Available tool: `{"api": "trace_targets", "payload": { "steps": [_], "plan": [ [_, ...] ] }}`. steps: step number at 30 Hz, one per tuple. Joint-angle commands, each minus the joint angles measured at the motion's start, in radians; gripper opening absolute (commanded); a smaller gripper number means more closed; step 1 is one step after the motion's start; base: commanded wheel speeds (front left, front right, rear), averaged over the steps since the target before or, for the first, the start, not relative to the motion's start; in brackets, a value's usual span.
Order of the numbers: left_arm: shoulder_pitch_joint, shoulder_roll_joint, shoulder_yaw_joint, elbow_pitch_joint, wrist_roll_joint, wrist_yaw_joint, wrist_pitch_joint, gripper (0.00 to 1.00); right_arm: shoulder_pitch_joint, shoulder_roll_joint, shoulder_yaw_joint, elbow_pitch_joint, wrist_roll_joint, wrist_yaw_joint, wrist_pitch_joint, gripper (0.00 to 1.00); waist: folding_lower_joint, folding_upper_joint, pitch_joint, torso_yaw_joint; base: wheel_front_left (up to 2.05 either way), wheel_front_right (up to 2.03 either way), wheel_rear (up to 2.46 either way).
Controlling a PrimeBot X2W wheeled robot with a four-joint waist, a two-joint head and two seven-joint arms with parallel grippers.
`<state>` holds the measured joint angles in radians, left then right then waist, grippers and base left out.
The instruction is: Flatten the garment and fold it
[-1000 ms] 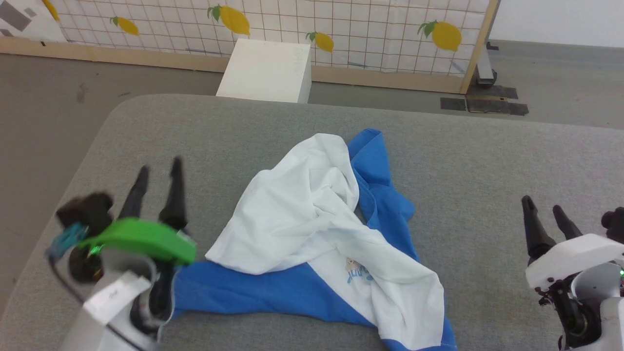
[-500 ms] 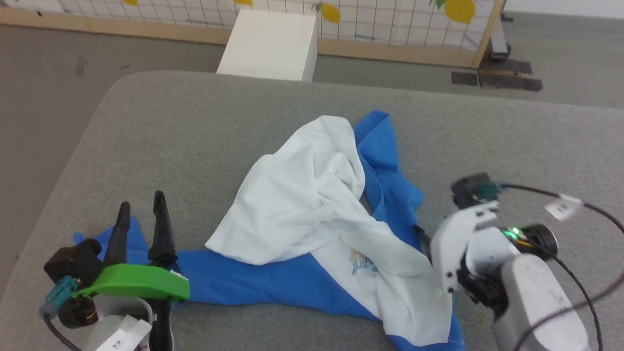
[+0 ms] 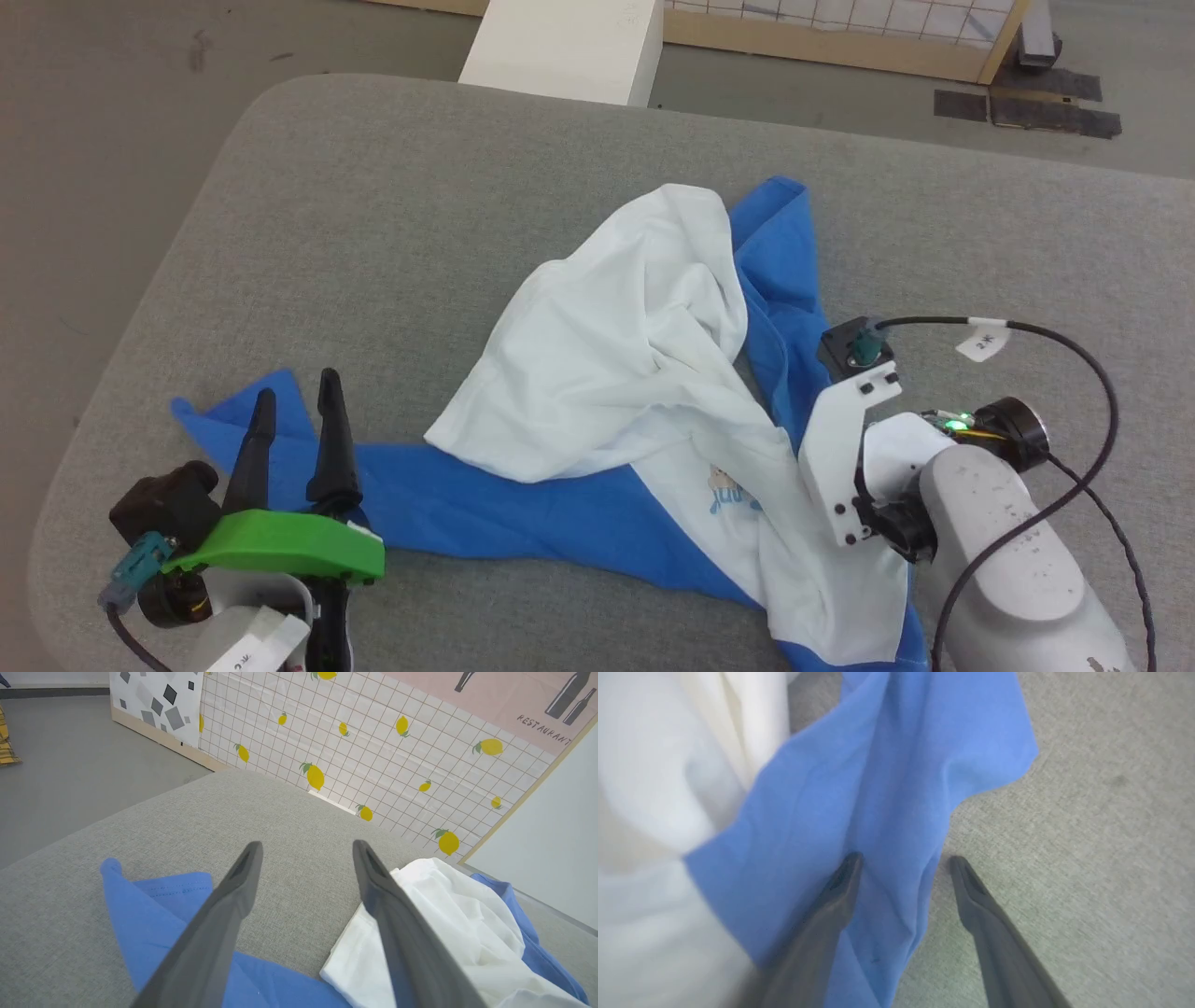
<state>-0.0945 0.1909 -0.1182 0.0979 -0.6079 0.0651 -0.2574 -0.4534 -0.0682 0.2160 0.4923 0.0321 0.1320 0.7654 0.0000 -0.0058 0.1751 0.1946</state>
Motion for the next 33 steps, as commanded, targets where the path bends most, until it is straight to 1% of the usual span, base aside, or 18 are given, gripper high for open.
{"api": "trace_targets", "payload": {
  "steps": [1,4,8,13,17,19,21,23,26,27,28,31,33],
  "plan": [
    [-0.004,-0.005,0.002,0.009,0.001,-0.008,-0.004,1.00,0.013,-0.006,0.000,0.022,0.024,-0.001,-0.010,0.00,0.0000,0.0058,-0.002,-0.001,0.00,0.00,0.00],
    [-0.002,-0.011,0.005,0.019,0.002,-0.016,-0.004,1.00,0.001,-0.015,-0.051,0.001,0.072,-0.001,-0.054,0.00,0.0000,0.0058,-0.013,-0.011,0.00,0.00,0.00],
    [-0.001,-0.013,-0.002,0.036,-0.001,-0.028,-0.004,1.00,-0.017,-0.052,-0.185,-0.056,0.105,-0.001,-0.118,0.00,0.0000,0.0058,-0.033,-0.026,0.00,0.00,0.00],
    [-0.004,-0.012,-0.009,0.049,-0.004,-0.037,-0.003,1.00,0.014,-0.122,-0.405,-0.137,0.088,-0.001,-0.132,0.00,0.0000,0.0058,-0.051,-0.047,0.00,0.00,0.00],
    [-0.005,-0.010,-0.017,0.056,-0.006,-0.043,0.002,1.00,0.071,-0.147,-0.603,-0.182,0.053,-0.001,-0.118,0.00,0.0000,0.0058,-0.056,-0.063,0.00,0.00,0.00],
    [-0.004,-0.009,-0.022,0.058,-0.005,-0.043,0.005,1.00,0.094,-0.145,-0.706,-0.190,0.028,-0.001,-0.116,0.00,0.0000,0.0058,-0.055,-0.069,0.00,0.00,0.00],
    [-0.005,-0.007,-0.026,0.059,-0.007,-0.046,0.010,1.00,0.117,-0.115,-0.818,-0.200,-0.004,-0.001,-0.106,0.00,0.0000,0.0058,-0.054,-0.073,0.00,0.00,0.00],
    [-0.007,-0.006,-0.030,0.058,-0.007,-0.047,0.014,1.00,0.143,-0.088,-0.904,-0.203,-0.039,-0.001,-0.100,0.00,0.0000,0.0058,-0.051,-0.076,0.00,0.00,0.00],
    [-0.009,-0.004,-0.031,0.056,-0.010,-0.047,0.019,1.00,0.164,-0.046,-0.974,-0.199,-0.079,-0.001,-0.093,0.00,0.0000,0.0058,-0.046,-0.080,0.00,0.00,0.00],
    [-0.008,-0.002,-0.030,0.055,-0.011,-0.046,0.021,1.00,0.167,-0.031,-0.985,-0.197,-0.086,-0.001,-0.091,0.07,0.0000,0.0058,-0.046,-0.084,0.00,0.00,0.00],
    [-0.007,0.000,-0.030,0.054,-0.012,-0.045,0.022,1.00,0.167,-0.022,-0.988,-0.198,-0.088,-0.001,-0.093,1.00,0.0000,0.0058,-0.045,-0.087,0.00,0.00,0.00],
    [-0.001,0.005,-0.028,0.055,-0.015,-0.041,0.029,1.00,0.160,-0.001,-0.977,-0.222,-0.067,-0.001,-0.146,1.00,0.0000,0.0058,-0.053,-0.099,0.00,0.00,0.00],
    [0.002,0.007,-0.028,0.055,-0.017,-0.039,0.033,1.00,0.160,0.005,-0.943,-0.257,-0.033,-0.001,-0.208,1.00,0.0000,0.0058,-0.063,-0.104,0.00,0.00,0.00]
  ]
}}
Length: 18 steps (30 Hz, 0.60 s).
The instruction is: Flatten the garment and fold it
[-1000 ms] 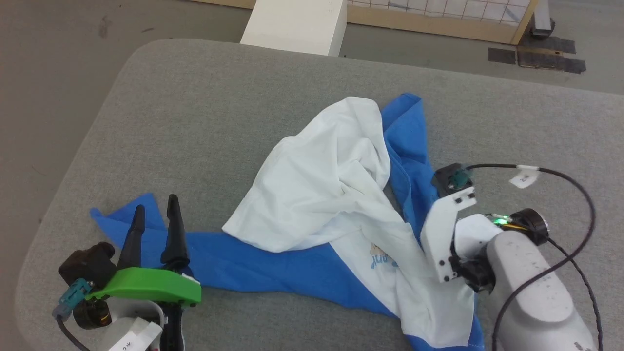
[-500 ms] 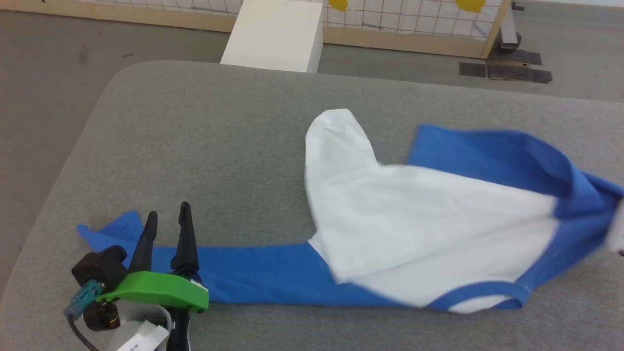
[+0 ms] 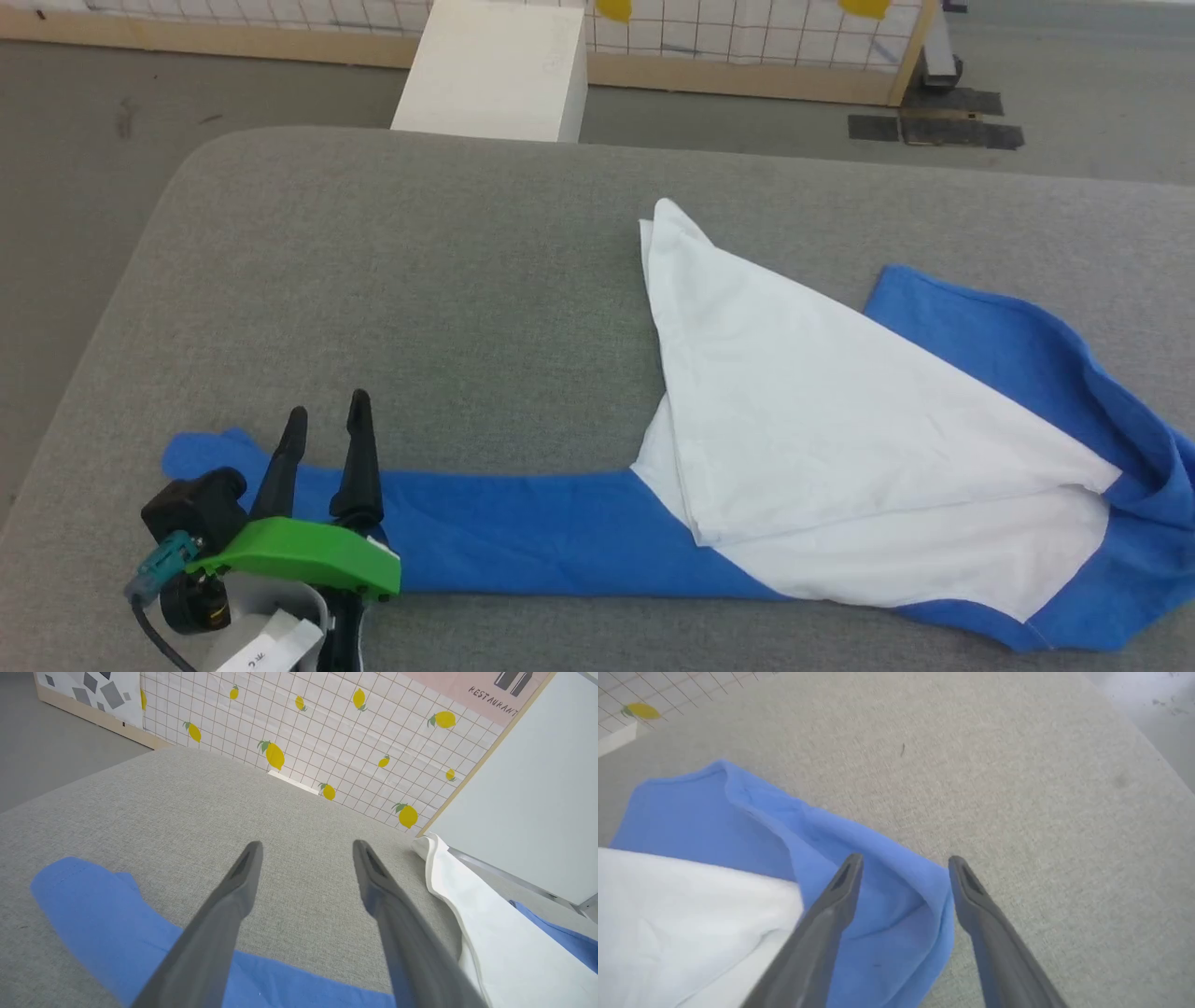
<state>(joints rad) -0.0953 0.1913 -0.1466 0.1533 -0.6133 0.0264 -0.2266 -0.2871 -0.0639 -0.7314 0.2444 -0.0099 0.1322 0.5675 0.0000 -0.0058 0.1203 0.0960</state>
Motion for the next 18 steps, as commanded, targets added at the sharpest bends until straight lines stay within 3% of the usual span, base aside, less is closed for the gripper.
{"api": "trace_targets", "payload": {
  "steps": [1,6,10,13,18],
  "plan": [
    [0.005,0.008,-0.001,0.000,-0.013,0.000,0.006,1.00,-0.001,0.004,0.023,-0.033,0.032,-0.002,-0.047,1.00,0.0000,0.0058,-0.014,-0.007,0.00,0.00,0.00],
    [0.014,0.004,-0.021,0.001,-0.019,0.003,0.039,1.00,0.060,0.011,0.088,-0.153,0.120,-0.002,-0.168,1.00,0.0000,0.0058,-0.041,-0.016,0.00,0.00,0.00],
    [0.002,-0.009,-0.093,0.004,-0.028,-0.011,0.154,1.00,0.123,0.013,0.119,-0.198,0.168,-0.002,-0.188,1.00,0.0000,0.0058,-0.051,-0.022,0.00,0.00,0.00],
    [-0.036,-0.010,-0.173,0.031,-0.023,0.005,0.333,1.00,0.153,0.013,0.143,-0.196,0.196,-0.002,-0.194,1.00,0.0000,0.0058,-0.052,-0.027,0.00,0.00,0.00],
    [-0.109,0.021,-0.270,0.085,0.026,0.114,0.669,1.00,0.158,0.013,0.185,-0.181,0.222,-0.002,-0.207,1.00,0.0000,0.0058,-0.042,-0.051,0.00,0.00,0.00]
  ]
}}
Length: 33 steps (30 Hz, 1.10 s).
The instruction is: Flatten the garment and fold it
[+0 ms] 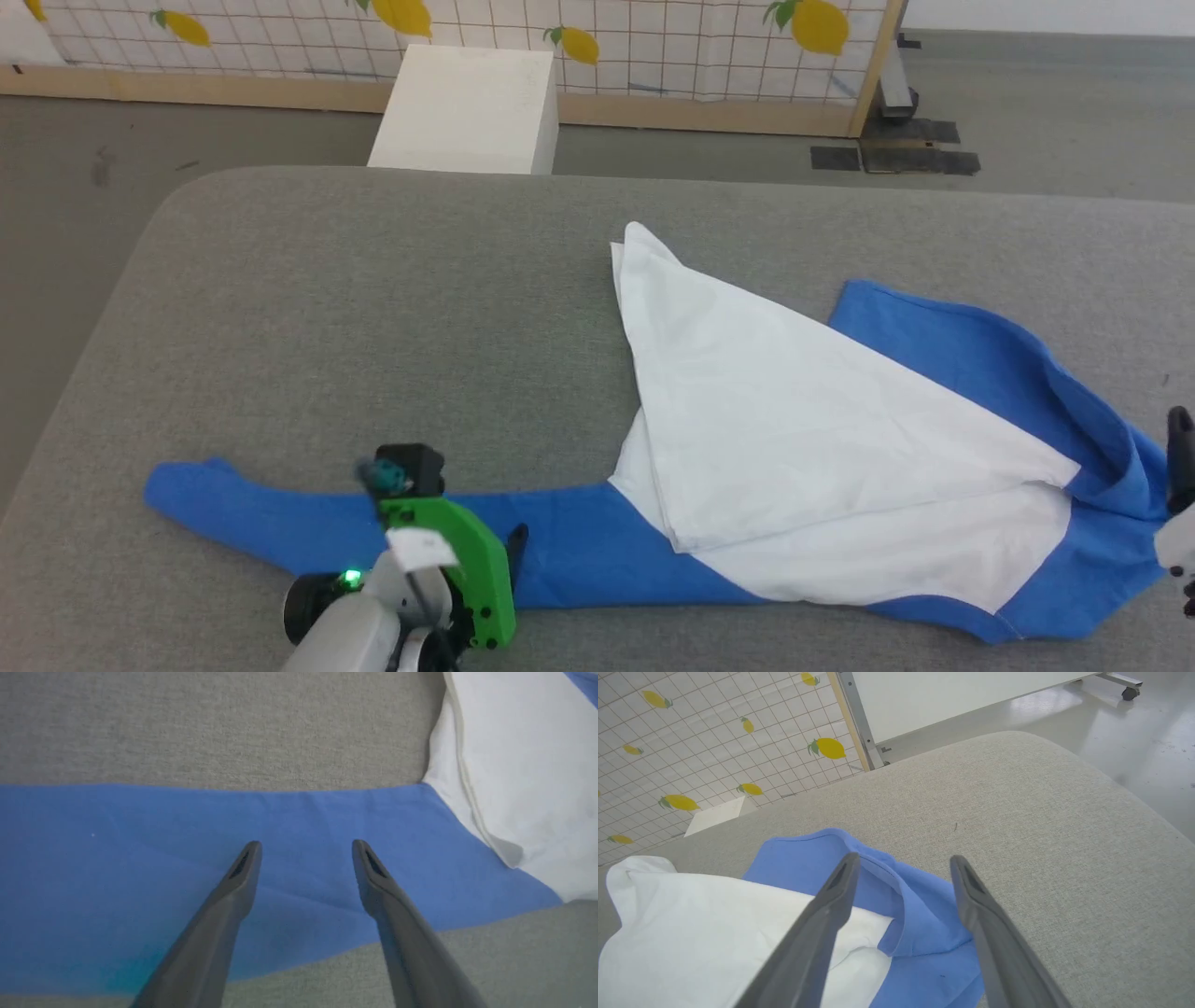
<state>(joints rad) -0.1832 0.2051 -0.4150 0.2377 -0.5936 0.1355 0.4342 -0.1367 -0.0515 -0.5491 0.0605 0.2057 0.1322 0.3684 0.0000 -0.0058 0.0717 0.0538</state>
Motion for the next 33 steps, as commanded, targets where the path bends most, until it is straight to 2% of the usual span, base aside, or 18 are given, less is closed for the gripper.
{"api": "trace_targets", "payload": {
  "steps": [1,6,10,16,17,18,19,26,30,33],
  "plan": [
    [-0.035,0.013,-0.016,0.002,0.016,0.019,0.055,1.00,0.006,0.001,0.009,0.006,0.010,-0.002,-0.012,1.00,0.0000,0.0058,0.012,-0.014,0.00,0.00,0.00],
    [-0.103,0.042,-0.072,0.029,0.087,0.032,0.121,1.00,0.002,0.001,0.030,0.014,0.021,-0.002,-0.025,1.00,0.0000,0.0058,0.038,-0.029,0.00,0.00,0.00],
    [-0.167,0.051,-0.153,0.125,0.137,-0.023,0.176,1.00,-0.007,0.001,0.043,0.023,0.029,-0.002,-0.032,1.00,0.0000,0.0058,0.061,-0.044,0.00,0.00,0.00],
    [-0.183,0.030,-0.193,0.237,0.123,-0.058,0.246,1.00,-0.021,0.001,0.045,0.030,0.034,-0.002,-0.042,1.00,0.0000,0.0058,0.085,-0.061,0.00,0.00,0.00],
    [-0.180,0.023,-0.194,0.248,0.114,-0.062,0.255,0.95,-0.022,0.001,0.044,0.031,0.034,-0.002,-0.043,1.00,0.0000,0.0058,0.087,-0.061,0.00,0.00,0.00],
    [-0.179,0.017,-0.195,0.259,0.106,-0.066,0.258,0.15,-0.023,0.001,0.043,0.033,0.035,-0.002,-0.045,1.00,0.0000,0.0058,0.090,-0.063,0.00,0.00,0.00],
    [-0.177,0.015,-0.197,0.267,0.102,-0.070,0.263,0.00,-0.023,0.001,0.043,0.034,0.035,-0.002,-0.046,1.00,0.0000,0.0058,0.091,-0.063,0.00,0.00,0.00],
    [-0.190,-0.007,-0.151,0.270,0.040,-0.079,0.235,0.00,-0.022,0.001,0.033,0.056,0.032,-0.002,-0.064,1.00,0.0000,0.0058,0.092,-0.051,0.00,0.00,0.00],
    [-0.219,-0.008,-0.080,0.238,0.002,-0.055,0.174,0.00,-0.023,0.001,0.037,0.076,0.032,-0.002,-0.073,1.00,0.0000,0.0058,0.089,-0.040,0.00,0.00,0.00],
    [-0.260,0.006,-0.009,0.214,-0.018,-0.020,0.115,0.00,-0.025,0.001,0.041,0.082,0.033,-0.002,-0.079,1.00,0.0000,0.0058,0.095,-0.035,0.00,0.00,0.00]
  ]
}}
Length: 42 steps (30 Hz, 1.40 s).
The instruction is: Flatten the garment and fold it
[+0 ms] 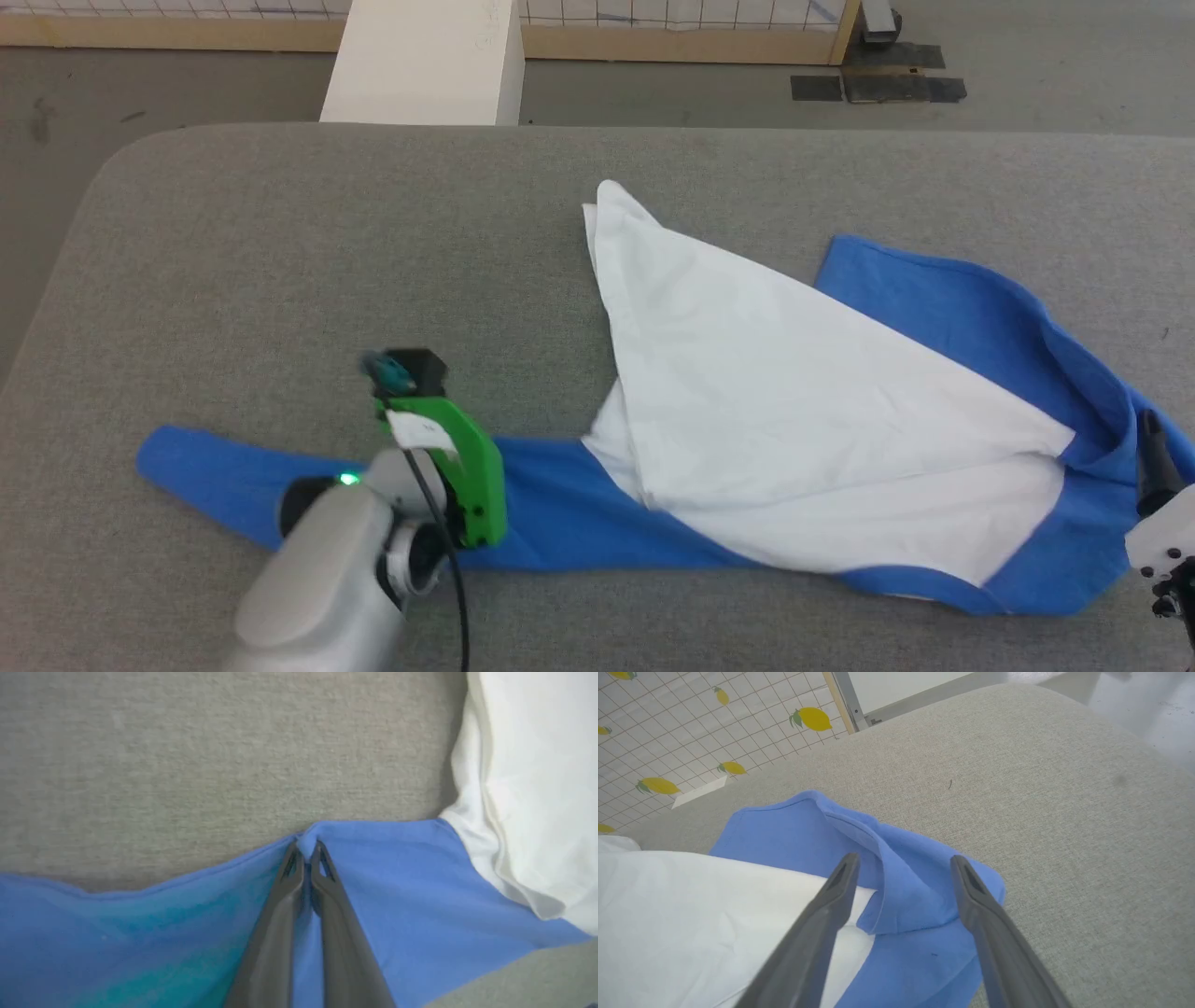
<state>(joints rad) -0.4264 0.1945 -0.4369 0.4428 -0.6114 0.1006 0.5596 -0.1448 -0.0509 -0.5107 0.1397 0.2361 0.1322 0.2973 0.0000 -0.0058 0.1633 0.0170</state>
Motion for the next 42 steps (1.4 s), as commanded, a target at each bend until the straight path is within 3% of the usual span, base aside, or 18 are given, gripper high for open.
{"api": "trace_targets", "payload": {
  "steps": [1,4,12,18,19,20,25,34,39,42],
  "plan": [
    [-0.032,0.025,0.031,0.005,-0.002,0.024,-0.023,0.00,-0.018,0.001,0.005,0.003,0.003,-0.002,-0.009,1.00,0.0000,0.0058,0.007,0.002,0.00,0.00,0.00],
    [-0.086,0.056,0.093,0.006,-0.014,0.051,-0.058,0.00,-0.026,0.001,0.014,0.001,0.001,-0.002,-0.009,1.00,0.0000,0.0058,0.025,-0.004,0.00,0.00,0.00],
    [-0.229,0.160,0.188,0.035,-0.007,0.073,-0.114,0.00,-0.053,0.001,0.035,-0.018,-0.003,-0.002,-0.007,1.00,0.0000,0.0058,0.109,-0.044,0.00,0.00,0.00],
    [-0.274,0.174,0.223,0.085,-0.018,0.076,-0.159,0.00,-0.067,0.001,0.055,-0.016,0.003,-0.002,-0.014,1.00,0.0000,0.0058,0.155,-0.059,0.00,0.00,0.00],
    [-0.272,0.169,0.226,0.095,-0.026,0.075,-0.159,0.09,-0.069,0.001,0.057,-0.013,0.003,-0.002,-0.016,1.00,0.0000,0.0058,0.156,-0.058,0.00,0.00,0.00],
    [-0.269,0.162,0.226,0.103,-0.034,0.071,-0.158,1.00,-0.071,0.001,0.059,-0.008,0.003,-0.002,-0.018,1.00,0.0000,0.0058,0.154,-0.054,0.00,0.00,0.00],
    [-0.257,0.142,0.252,0.101,-0.063,0.042,-0.235,1.00,-0.071,0.001,0.066,-0.002,-0.004,-0.002,-0.027,1.00,0.0000,0.0058,0.115,-0.023,0.00,0.00,0.00],
    [-0.105,0.161,0.311,-0.072,-0.047,-0.039,-0.558,1.00,-0.050,0.001,0.117,-0.046,-0.025,-0.002,-0.007,1.00,0.0000,0.0058,0.007,0.039,0.00,0.00,0.00],
    [0.075,0.146,0.313,-0.170,-0.007,-0.048,-0.741,1.00,-0.032,0.001,0.190,-0.080,-0.039,-0.002,0.037,1.00,0.0000,0.0058,-0.031,0.060,0.00,0.00,0.00],
    [0.166,0.121,0.313,-0.214,0.012,-0.041,-0.792,1.00,-0.026,0.001,0.242,-0.091,-0.047,-0.002,0.075,1.00,0.0000,0.0058,-0.042,0.072,0.00,0.00,0.00]
  ]
}}
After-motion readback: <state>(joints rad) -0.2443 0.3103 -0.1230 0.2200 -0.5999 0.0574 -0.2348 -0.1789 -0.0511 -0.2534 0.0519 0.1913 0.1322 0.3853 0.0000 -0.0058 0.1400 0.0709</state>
